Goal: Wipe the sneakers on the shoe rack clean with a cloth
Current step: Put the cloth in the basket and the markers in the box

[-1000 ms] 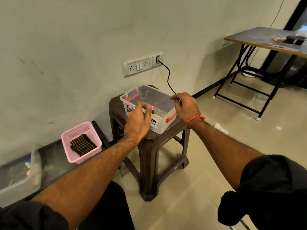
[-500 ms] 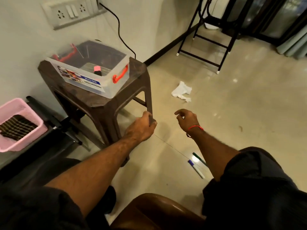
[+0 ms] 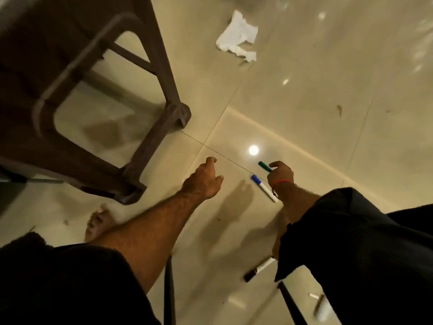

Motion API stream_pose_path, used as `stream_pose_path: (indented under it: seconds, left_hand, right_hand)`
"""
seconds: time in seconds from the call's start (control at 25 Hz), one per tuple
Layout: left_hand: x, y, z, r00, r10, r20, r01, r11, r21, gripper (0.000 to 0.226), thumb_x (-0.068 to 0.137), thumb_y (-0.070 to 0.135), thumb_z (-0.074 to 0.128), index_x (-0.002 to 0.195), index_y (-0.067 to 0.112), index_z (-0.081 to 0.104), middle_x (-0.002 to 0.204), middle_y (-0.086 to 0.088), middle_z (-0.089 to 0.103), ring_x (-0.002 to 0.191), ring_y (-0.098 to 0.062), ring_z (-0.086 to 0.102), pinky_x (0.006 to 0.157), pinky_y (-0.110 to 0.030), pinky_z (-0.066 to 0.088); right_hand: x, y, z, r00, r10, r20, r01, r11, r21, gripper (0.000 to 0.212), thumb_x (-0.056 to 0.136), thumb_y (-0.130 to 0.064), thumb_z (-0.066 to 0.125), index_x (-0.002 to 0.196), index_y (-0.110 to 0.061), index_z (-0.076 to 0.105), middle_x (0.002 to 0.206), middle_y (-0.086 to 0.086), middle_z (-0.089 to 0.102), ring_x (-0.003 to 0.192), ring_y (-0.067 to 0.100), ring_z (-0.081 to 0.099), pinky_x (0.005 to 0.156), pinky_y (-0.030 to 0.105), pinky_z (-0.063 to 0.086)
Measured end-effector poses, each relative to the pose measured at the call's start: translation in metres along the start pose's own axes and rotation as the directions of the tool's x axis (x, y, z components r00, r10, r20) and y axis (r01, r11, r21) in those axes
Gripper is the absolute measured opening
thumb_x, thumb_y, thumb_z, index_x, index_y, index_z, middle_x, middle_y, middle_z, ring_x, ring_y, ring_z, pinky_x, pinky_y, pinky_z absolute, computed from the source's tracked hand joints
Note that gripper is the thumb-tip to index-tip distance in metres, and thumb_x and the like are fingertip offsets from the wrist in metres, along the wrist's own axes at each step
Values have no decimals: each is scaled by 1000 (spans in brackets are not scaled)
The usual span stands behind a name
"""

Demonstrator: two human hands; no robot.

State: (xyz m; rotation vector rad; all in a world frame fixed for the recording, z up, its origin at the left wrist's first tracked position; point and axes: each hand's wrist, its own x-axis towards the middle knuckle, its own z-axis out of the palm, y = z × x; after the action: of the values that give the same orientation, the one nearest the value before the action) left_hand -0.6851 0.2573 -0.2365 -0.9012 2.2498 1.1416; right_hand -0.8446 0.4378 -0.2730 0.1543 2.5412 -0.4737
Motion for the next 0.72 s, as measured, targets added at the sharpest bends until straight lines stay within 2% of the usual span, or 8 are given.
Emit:
stream_pose_path:
  seconds: [0.16,0.28,0.36,0.48,0.6,0.72]
  left_hand:
    - [52,4,60,993,111,49,-118,974,192,64,98,39,61,152,26,30,156,-9,31,135,-32,44,101,-47,44]
    - [89,17,102,978,183,100,-207,904,374,74,92,47,67,153,35,27,162,-10,12,140,-35,32,110,-52,38]
    - [109,26,129,965,228,133,-264,859,440,73,93,45,66,154,39,26,165,-11,5,144,-36,24,114,-54,32]
    - [128,32,158,941,286,183,-339,768,543,73,96,36,63,157,38,23,167,-13,2,148,-38,17,117,-55,27]
    - [146,27,169,934,264,242,-358,670,650,82,88,30,75,155,37,29,165,-14,5,148,-40,16,117,-56,25]
    - [152,21,166,929,281,241,-366,604,708,69,84,33,80,143,36,43,156,-13,19,140,-37,28,111,-53,32]
  right_hand:
    - [50,32,20,997,70,35,-63,980,-188,53,89,-1,57,138,-19,49,137,18,47,126,38,46,100,40,43]
    - [74,44,36,995,56,77,-30,953,-301,59,91,-7,60,145,-22,39,141,18,39,129,40,41,102,46,41]
    - [88,51,51,990,37,133,10,941,-339,61,92,-16,64,145,-23,36,141,18,38,129,40,39,105,48,41]
    - [107,59,63,988,30,149,29,926,-376,60,89,-32,71,139,-23,38,138,17,37,127,40,40,105,51,43]
    - [122,63,64,994,5,112,43,905,-424,46,91,-30,69,130,-24,44,133,15,42,124,38,41,101,50,45]
    - [129,65,65,989,14,144,62,857,-512,37,96,-28,61,130,-22,48,132,14,46,123,38,41,102,50,44]
